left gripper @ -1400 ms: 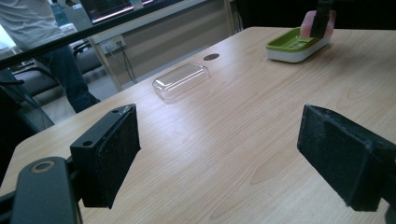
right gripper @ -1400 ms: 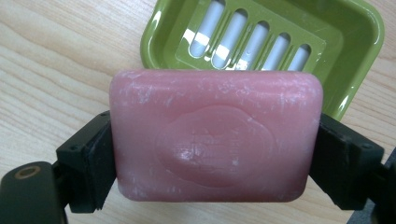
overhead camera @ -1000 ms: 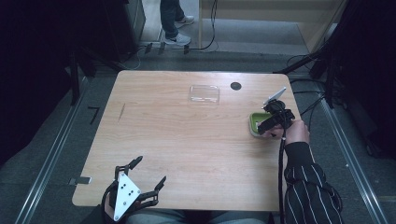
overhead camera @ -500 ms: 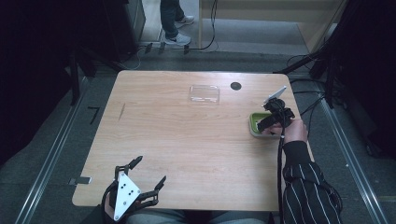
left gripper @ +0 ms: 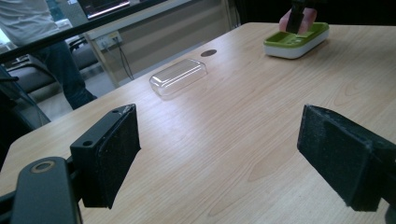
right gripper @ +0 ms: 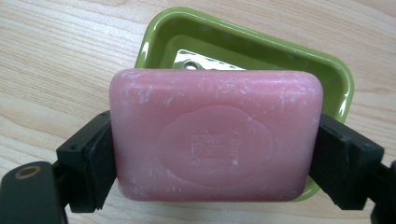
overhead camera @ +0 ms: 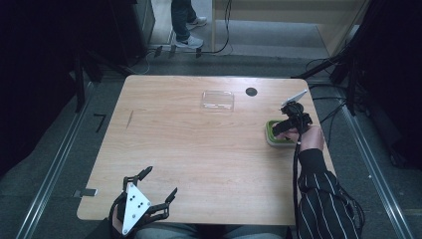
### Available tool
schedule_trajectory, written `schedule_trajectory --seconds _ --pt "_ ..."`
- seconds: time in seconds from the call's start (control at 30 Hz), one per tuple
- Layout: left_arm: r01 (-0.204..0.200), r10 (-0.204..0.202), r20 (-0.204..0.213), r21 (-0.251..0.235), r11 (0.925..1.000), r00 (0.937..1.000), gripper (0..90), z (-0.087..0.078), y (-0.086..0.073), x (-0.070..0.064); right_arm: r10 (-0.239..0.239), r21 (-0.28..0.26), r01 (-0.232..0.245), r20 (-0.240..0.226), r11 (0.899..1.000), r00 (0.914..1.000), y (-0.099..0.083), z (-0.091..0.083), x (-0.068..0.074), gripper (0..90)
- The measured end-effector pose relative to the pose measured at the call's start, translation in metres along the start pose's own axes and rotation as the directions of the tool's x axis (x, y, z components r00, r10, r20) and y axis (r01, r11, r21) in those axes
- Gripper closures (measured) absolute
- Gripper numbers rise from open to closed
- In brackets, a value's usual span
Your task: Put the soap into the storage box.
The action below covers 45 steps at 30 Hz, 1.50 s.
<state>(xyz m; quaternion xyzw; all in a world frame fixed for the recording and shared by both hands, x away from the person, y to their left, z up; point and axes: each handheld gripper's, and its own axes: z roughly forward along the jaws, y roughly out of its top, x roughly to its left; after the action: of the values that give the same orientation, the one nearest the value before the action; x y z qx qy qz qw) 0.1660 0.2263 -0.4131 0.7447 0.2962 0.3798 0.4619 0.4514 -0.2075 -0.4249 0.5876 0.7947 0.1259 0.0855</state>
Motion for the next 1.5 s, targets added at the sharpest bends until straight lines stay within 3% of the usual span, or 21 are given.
schedule_trajectory --seconds 0.67,0.8,1.5 --pt "0.003 -0.004 -0.006 -0.003 1.0 1.0 13.6 0.0 0.0 0.001 0.082 -0.016 -0.082 0.003 0.997 0.9967 0.001 0.01 -0.011 13.9" --pt "0.005 -0.005 -0.009 -0.002 1.0 1.0 13.6 0.0 0.0 0.001 0.118 -0.01 -0.118 0.011 0.993 0.993 0.003 0.015 -0.014 13.9" --pt "0.005 -0.005 -0.008 -0.004 1.0 1.0 13.6 0.0 -0.001 0.001 0.158 0.032 -0.159 0.033 0.987 0.9869 0.007 0.031 -0.017 13.8"
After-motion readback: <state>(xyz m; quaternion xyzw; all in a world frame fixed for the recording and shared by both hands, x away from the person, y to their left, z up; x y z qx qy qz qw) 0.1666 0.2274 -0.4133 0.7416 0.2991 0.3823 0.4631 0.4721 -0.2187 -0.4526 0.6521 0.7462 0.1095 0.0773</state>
